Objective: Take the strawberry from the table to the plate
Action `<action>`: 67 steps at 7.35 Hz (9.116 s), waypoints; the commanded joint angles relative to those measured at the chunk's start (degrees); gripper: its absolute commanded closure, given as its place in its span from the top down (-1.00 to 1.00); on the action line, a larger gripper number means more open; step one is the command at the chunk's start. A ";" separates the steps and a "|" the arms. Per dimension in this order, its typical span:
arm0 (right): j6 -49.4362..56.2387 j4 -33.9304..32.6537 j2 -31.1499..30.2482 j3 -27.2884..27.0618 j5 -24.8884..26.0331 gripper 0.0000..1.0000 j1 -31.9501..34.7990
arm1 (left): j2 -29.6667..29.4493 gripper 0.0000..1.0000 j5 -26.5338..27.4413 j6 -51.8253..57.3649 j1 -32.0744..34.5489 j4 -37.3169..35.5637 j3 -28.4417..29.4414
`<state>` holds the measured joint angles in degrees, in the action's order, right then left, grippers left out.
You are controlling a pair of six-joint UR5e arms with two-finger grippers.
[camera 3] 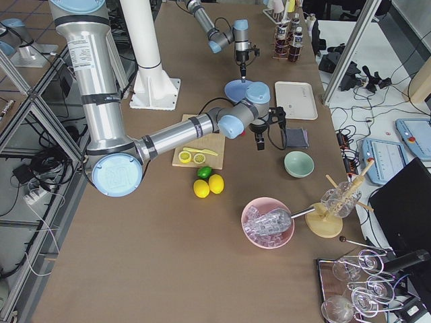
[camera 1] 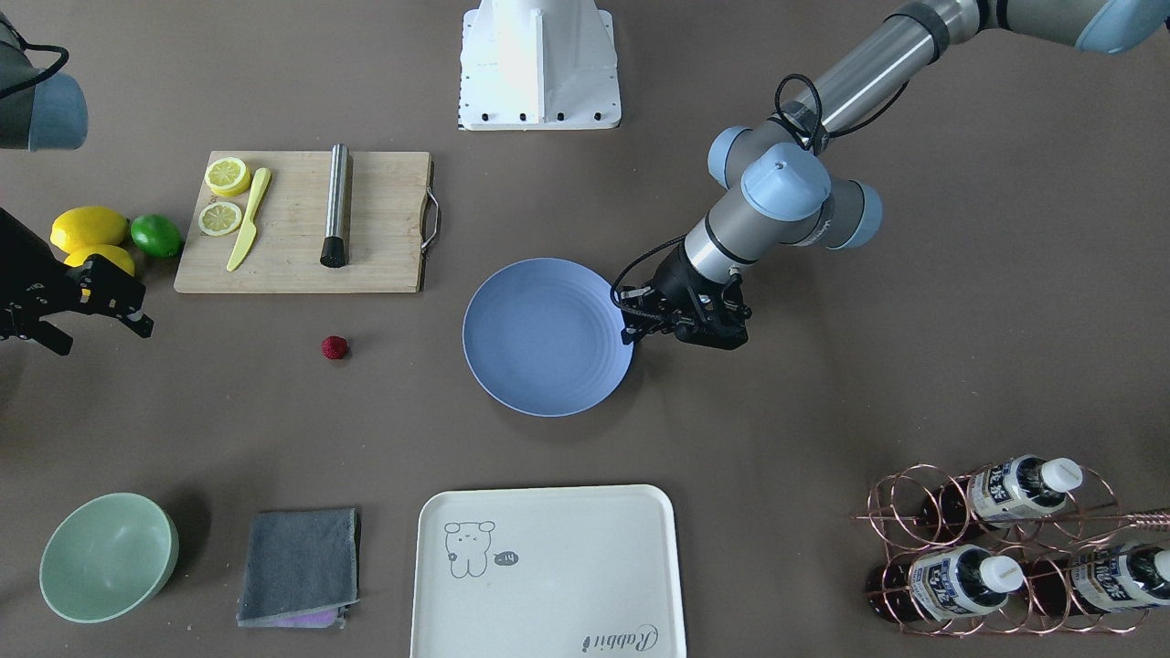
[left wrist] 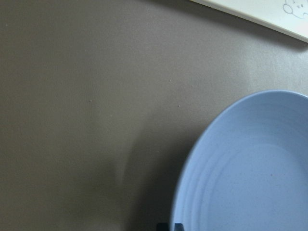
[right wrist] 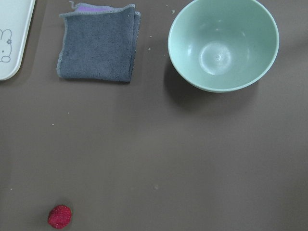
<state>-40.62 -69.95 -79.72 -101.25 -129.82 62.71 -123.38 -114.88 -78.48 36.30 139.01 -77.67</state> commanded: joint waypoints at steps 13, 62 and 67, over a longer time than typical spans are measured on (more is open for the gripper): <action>-16.71 -15.32 12.66 4.64 18.99 0.86 -23.78 | 30.75 0.97 -24.95 81.49 57.44 -35.59 -11.36; 25.96 -24.80 4.62 1.15 4.75 1.00 11.43 | 34.96 0.96 -25.30 85.51 60.55 -36.97 -12.24; 46.15 -24.88 -6.41 3.78 5.89 1.00 20.95 | 35.05 0.96 -25.92 85.68 60.55 -37.06 -12.24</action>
<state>2.96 -94.83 -84.97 -98.21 -124.44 82.63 -88.36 -140.73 7.11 96.85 101.99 -89.84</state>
